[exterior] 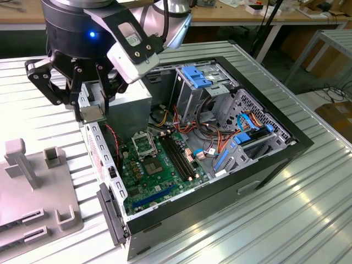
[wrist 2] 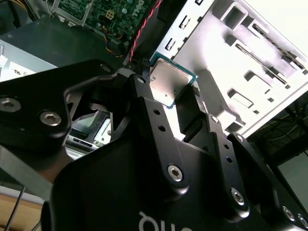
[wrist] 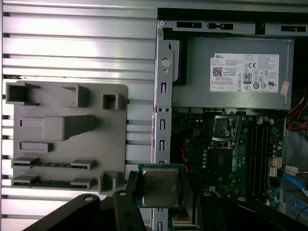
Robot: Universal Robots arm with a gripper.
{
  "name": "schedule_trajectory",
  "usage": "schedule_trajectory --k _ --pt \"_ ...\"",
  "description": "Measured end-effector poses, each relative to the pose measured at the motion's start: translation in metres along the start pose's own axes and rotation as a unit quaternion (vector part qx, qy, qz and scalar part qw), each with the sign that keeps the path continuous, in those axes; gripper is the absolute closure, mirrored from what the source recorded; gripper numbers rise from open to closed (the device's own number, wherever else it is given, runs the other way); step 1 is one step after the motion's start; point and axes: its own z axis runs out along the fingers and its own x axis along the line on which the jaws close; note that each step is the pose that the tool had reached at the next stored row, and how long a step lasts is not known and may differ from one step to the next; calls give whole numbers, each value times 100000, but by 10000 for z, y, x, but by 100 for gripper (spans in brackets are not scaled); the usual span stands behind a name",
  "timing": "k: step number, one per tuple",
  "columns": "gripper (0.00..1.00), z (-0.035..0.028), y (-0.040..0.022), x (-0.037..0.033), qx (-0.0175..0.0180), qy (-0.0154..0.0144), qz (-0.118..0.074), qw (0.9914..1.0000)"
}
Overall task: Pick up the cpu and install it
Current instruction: 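Pick up the cpu and move it towards the insertion slot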
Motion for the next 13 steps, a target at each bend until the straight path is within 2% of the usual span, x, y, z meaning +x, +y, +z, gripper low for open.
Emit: schedule_trajectory --k 7,13 --pt "53 -1 -4 -88 4 -1 1 100000" --pt "53 0 -15 -103 3 -2 5 100000"
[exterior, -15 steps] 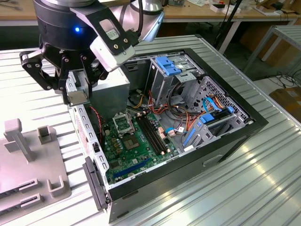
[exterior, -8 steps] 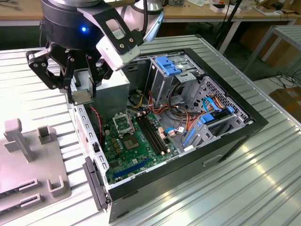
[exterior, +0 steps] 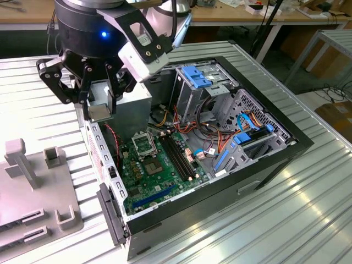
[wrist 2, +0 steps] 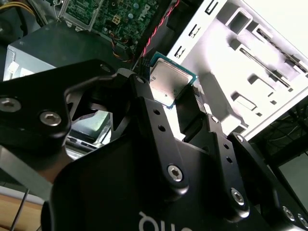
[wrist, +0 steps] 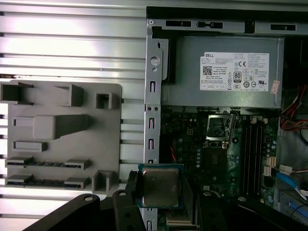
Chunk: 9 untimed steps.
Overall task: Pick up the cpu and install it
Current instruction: 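Pick up the cpu and move it towards the insertion slot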
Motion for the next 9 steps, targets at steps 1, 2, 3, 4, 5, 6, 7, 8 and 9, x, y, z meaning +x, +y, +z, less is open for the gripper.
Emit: schedule_trajectory --k 1,2,3,4,5,6,7,8,9 --pt "53 1 -2 -1 -3 -4 -1 100000" --pt "53 1 -4 -3 -2 -2 -4 100000" --pt "53 0 -6 -4 -1 0 -5 100000" --pt "53 0 -8 -5 1 2 -4 100000" --pt "53 0 -10 -7 1 0 -4 100000" --pt "53 0 -11 -8 3 2 -1 100000" --pt "53 0 -14 -9 1 1 -5 100000" --pt "53 1 -16 -10 2 0 -4 100000" --pt "53 1 -18 -11 2 2 -4 100000"
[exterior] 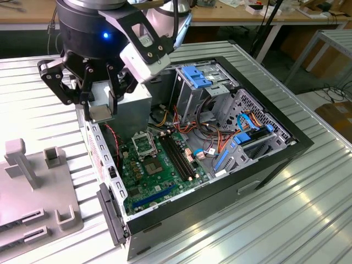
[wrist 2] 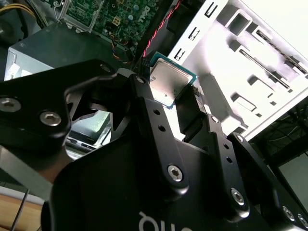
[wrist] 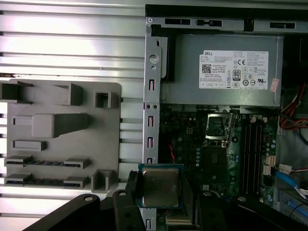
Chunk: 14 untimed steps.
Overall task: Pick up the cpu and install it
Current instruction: 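Pick up the cpu and move it towards the insertion slot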
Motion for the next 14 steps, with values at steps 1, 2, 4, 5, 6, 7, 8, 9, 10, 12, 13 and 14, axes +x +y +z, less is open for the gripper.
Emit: schedule_trajectory --k 1,2,4,5,6,7,8,9,10,12,13,14 --pt "53 0 -2 -1 -2 -2 0 100000" --pt "53 0 -5 -2 -1 -2 2 100000" --pt "53 0 -9 -5 -1 -2 0 100000" --pt "53 0 -11 -6 0 -1 -1 100000" --pt "53 0 -13 -7 -1 -2 -2 100000" --pt "53 1 -15 -8 -3 -4 0 100000" --pt "53 0 -17 -10 -3 -4 -1 100000" --pt "53 0 -19 -10 -1 -1 3 100000" --pt "53 0 -22 -11 0 -1 2 100000" --pt "53 0 -25 -13 -1 -1 1 100000" --pt "53 0 -27 -14 2 -1 0 100000" --pt "53 0 -28 -15 -2 -2 -2 100000"
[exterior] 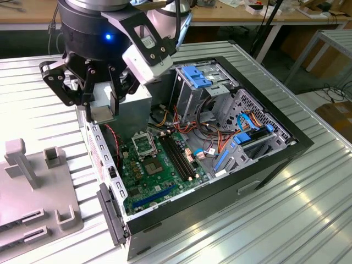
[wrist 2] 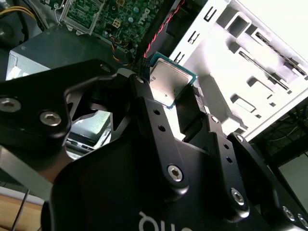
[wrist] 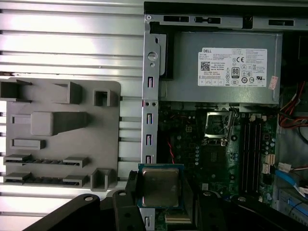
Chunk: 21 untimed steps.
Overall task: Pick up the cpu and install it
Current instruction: 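Pick up the cpu and move it towards the insertion slot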
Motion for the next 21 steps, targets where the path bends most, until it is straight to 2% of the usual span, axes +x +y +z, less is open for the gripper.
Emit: schedule_trajectory --k 12,21 --pt "53 0 -13 -47 0 -1 1 100000" --pt "53 0 -20 -139 0 9 0 100000"
